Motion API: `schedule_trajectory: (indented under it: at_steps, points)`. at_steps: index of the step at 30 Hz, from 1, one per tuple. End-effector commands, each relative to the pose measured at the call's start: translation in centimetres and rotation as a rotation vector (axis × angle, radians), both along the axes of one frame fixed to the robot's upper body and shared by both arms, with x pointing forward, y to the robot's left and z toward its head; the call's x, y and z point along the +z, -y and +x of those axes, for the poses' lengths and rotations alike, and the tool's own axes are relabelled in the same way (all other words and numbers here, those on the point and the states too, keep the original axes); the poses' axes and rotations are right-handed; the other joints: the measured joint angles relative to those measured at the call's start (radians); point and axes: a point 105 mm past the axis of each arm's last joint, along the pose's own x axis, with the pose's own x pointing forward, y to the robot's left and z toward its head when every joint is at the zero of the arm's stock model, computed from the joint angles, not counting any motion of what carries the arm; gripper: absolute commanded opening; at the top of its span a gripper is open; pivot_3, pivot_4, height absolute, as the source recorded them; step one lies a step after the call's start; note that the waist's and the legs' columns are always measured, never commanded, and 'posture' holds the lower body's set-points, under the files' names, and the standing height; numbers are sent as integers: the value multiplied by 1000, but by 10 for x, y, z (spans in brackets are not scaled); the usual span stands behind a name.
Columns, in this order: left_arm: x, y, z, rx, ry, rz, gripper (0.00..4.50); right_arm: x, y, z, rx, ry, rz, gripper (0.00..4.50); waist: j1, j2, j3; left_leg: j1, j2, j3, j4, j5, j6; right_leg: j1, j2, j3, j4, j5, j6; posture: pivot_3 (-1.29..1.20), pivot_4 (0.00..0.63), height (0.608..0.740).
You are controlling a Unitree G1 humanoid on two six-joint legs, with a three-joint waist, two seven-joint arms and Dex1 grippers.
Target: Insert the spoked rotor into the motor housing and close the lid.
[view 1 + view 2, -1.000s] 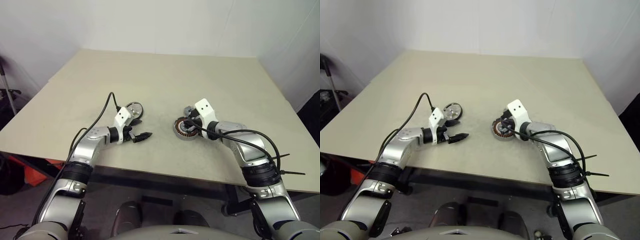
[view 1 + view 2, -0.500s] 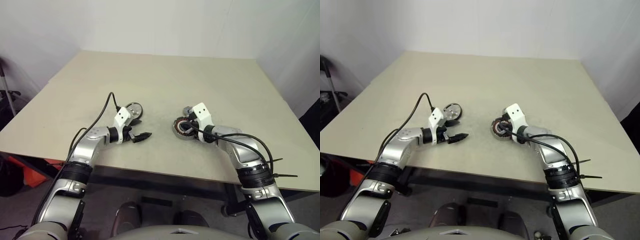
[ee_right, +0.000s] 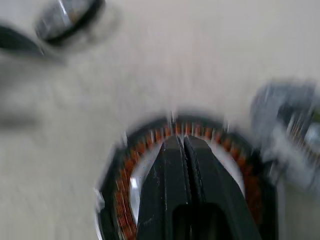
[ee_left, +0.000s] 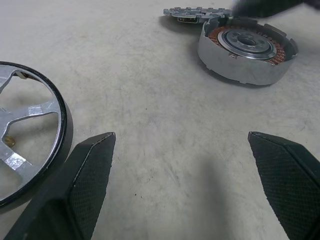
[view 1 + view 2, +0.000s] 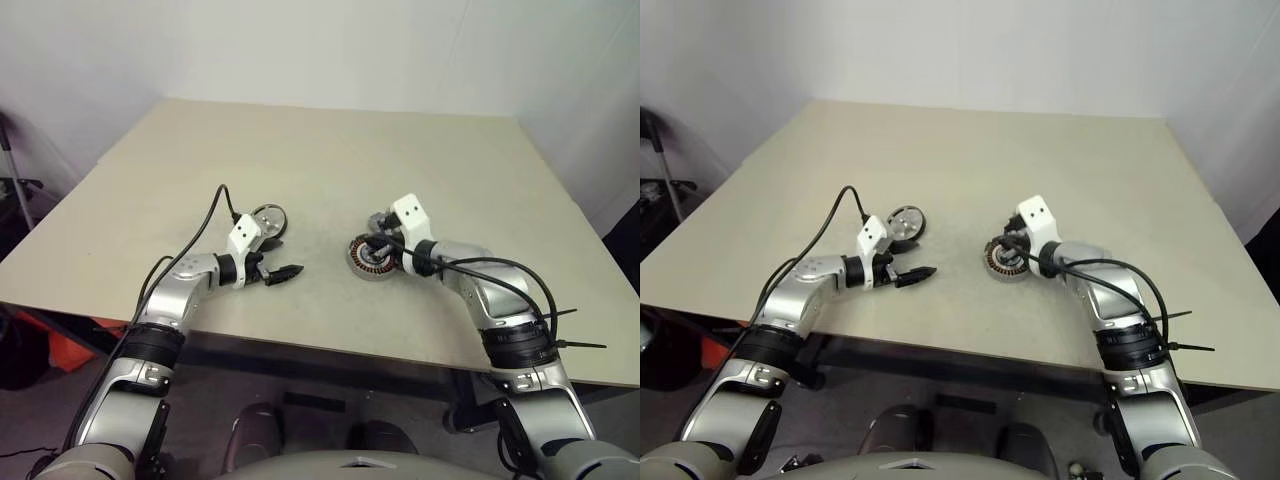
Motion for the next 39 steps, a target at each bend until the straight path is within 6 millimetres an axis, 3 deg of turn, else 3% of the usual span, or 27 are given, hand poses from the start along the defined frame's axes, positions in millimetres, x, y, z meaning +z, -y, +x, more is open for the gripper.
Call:
schedule_trajectory:
  at_steps: [1, 3, 9, 14, 19, 23, 33, 39]
  points:
    - [11, -1, 3, 2, 41, -6, 4500, -9, 3, -1, -3, -8, -38, 42, -1, 0, 0, 1, 0, 0, 0, 0, 0, 1, 0, 0, 0, 0, 0, 0, 0, 740]
    - [11, -2, 2, 4, 39, -7, 4500, -5, 1, 0, 6, 6, -29, 42, 0, 0, 0, 2, 0, 0, 0, 0, 0, 2, 0, 0, 0, 0, 0, 0, 0, 740]
    - [14, -8, 3, 32, 33, -43, 4500, 31, -10, 6, 48, 127, 68, 42, 0, 0, 0, 2, 0, 0, 0, 0, 1, 1, 0, 0, 0, 0, 0, 0, 0, 740]
    - [25, -38, 10, 186, -19, -195, 4500, 51, -13, 3, 83, 186, 137, 42, -1, 0, 0, 0, 0, 0, 0, 0, 0, -1, 0, 0, 0, 0, 0, 0, 0, 740]
    - [12, -75, 11, 400, -257, -401, 4500, 57, -14, -7, 145, 203, 167, 42, -1, 0, 0, 0, 0, 0, 0, -1, 1, 0, 0, 0, 0, 0, 0, 0, 0, 740]
    - [0, -88, 15, 518, -420, -514, 4500, 57, -15, -8, 165, 204, 165, 42, 1, 0, 0, 1, 0, 0, 0, -1, 2, 0, 0, 0, 0, 0, 0, 0, 0, 740]
    - [-3, -75, 51, 698, -655, -862, 4500, 58, -15, -10, 185, 212, 153, 42, 13, 0, 0, 4, 0, -1, 1, 0, 1, 5, 0, 0, 0, 0, 1, 0, 0, 740]
    - [-14, -64, 64, 769, -748, -899, 4500, 60, -11, -13, 190, 216, 150, 42, 28, 1, -1, 4, 0, -1, 0, 0, 1, 6, 0, 0, -2, 0, 3, 0, 0, 740]
